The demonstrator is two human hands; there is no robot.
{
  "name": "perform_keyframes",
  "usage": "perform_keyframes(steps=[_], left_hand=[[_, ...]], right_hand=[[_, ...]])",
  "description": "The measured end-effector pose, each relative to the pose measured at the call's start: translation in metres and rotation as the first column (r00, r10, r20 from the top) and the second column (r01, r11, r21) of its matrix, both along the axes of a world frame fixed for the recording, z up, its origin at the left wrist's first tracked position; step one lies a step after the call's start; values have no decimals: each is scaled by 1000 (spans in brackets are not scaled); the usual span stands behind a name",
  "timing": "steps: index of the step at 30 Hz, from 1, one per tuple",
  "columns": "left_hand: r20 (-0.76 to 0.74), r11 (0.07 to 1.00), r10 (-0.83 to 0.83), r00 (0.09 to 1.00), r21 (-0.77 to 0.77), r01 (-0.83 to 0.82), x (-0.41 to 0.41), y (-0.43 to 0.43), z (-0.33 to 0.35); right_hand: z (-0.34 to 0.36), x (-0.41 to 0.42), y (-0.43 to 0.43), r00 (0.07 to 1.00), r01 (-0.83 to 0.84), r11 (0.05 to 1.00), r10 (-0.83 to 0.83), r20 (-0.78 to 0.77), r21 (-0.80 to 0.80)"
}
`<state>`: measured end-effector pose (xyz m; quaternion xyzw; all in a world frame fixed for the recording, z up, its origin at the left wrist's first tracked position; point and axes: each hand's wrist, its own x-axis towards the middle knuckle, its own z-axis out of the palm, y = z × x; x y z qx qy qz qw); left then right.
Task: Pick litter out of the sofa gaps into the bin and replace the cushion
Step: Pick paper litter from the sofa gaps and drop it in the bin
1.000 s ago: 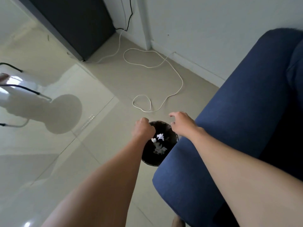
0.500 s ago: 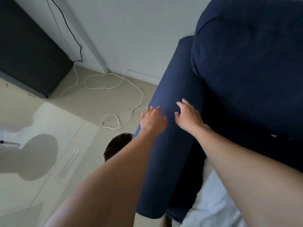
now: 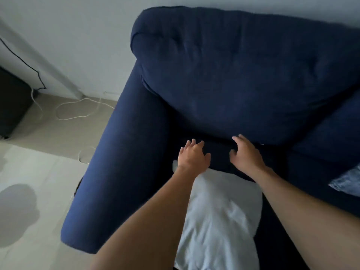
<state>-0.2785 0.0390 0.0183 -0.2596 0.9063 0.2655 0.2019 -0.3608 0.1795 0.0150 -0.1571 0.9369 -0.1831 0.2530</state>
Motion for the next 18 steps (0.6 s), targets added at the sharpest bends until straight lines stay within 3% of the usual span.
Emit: perform_keyframes(steps=[7, 18], left_hand=[[126, 996, -89, 988, 36, 85, -42, 47, -65], [104, 962, -223, 969, 184, 202, -131, 106, -180]], right_hand=[[-55, -34, 56, 990, 56, 997, -63, 128, 53], [-173, -102, 106, 962, 145, 979, -173, 210, 140]])
